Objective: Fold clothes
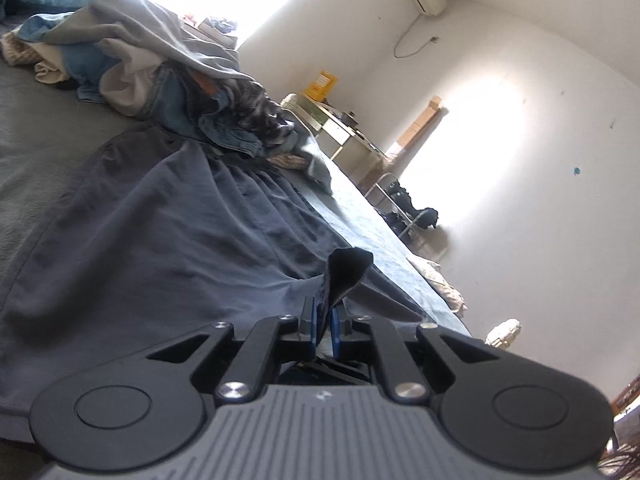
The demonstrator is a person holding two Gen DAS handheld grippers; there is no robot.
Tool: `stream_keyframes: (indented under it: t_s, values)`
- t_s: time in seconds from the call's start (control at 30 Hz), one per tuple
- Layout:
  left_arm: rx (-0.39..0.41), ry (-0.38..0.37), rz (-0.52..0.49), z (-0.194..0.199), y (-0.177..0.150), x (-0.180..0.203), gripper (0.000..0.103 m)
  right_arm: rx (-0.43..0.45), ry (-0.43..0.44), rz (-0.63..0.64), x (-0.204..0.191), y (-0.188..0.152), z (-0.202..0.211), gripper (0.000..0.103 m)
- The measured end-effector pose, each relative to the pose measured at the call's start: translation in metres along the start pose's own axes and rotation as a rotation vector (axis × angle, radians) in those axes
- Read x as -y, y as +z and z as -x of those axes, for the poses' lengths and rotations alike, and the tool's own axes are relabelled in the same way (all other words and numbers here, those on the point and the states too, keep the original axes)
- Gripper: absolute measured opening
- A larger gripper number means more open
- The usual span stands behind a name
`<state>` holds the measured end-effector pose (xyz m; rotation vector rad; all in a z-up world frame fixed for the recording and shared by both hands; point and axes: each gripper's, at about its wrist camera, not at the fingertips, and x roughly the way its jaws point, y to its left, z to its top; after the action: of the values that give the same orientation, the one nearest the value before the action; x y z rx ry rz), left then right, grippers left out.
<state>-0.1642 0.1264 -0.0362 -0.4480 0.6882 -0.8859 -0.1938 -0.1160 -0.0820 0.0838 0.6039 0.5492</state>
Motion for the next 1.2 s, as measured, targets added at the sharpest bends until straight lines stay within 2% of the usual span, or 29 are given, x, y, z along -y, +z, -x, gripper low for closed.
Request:
stream_keyframes:
  t_s: [0.1,0.2,0.27,0.37,0.43,0.5,0.63,0.73,0.8,0.87,0.9,0.93,0.97,1.07,1.13,1.2]
  values:
    - [-0.010,-0.015,-0.003,-0.002,0.001,0.004,0.007,0.017,-0.082,0.144,-0.017,0.002,-0.016,0.023]
    - [-0.011,-0.021,-0.010,-0.002,0.002,0.007,0.007,0.108,-0.095,0.331,-0.037,-0.003,-0.018,0.021]
    - [-0.010,-0.027,-0.009,-0.001,0.003,0.006,0.007,0.218,-0.052,0.478,-0.053,-0.015,-0.004,0.021]
    - [-0.008,-0.027,0.000,0.001,0.004,0.004,0.007,0.394,0.056,0.669,-0.073,-0.041,0.031,0.021]
    - [-0.010,-0.025,0.007,0.002,0.003,0.001,0.007,0.424,0.073,0.754,-0.079,-0.059,0.046,0.020]
    - [-0.013,-0.022,0.012,0.002,0.002,0.001,0.007,0.377,0.038,0.802,-0.077,-0.071,0.046,0.020]
    - [-0.025,-0.022,0.017,0.000,-0.001,0.003,0.007,0.271,-0.096,0.712,-0.054,-0.060,0.019,0.020]
    - [-0.036,-0.028,0.017,-0.003,-0.004,0.007,0.007,0.282,-0.192,0.687,-0.050,-0.042,0.004,0.020]
    - [-0.046,-0.036,0.016,-0.004,-0.008,0.008,0.007,0.336,-0.169,0.729,-0.059,-0.038,0.009,0.020]
    - [-0.061,-0.046,0.012,-0.006,-0.015,0.008,0.009,0.384,-0.095,0.777,-0.063,-0.045,0.020,0.020]
    - [-0.078,-0.052,0.006,-0.007,-0.022,0.008,0.012,0.394,-0.062,0.798,-0.065,-0.051,0.029,0.020]
    - [-0.101,-0.060,0.001,-0.009,-0.030,0.007,0.021,0.393,-0.048,0.812,-0.065,-0.060,0.038,0.020]
    - [-0.128,-0.064,-0.006,-0.011,-0.039,0.006,0.031,0.375,-0.046,0.814,-0.062,-0.071,0.046,0.020]
    - [-0.224,-0.067,-0.027,-0.016,-0.073,0.004,0.041,0.264,-0.059,0.736,-0.043,-0.102,0.069,0.020]
    - [-0.289,-0.069,-0.041,-0.019,-0.095,0.002,0.044,0.190,-0.095,0.638,-0.022,-0.114,0.080,0.020]
    - [-0.300,-0.048,-0.027,-0.014,-0.109,-0.004,0.044,0.156,-0.131,0.504,0.002,-0.115,0.093,0.022]
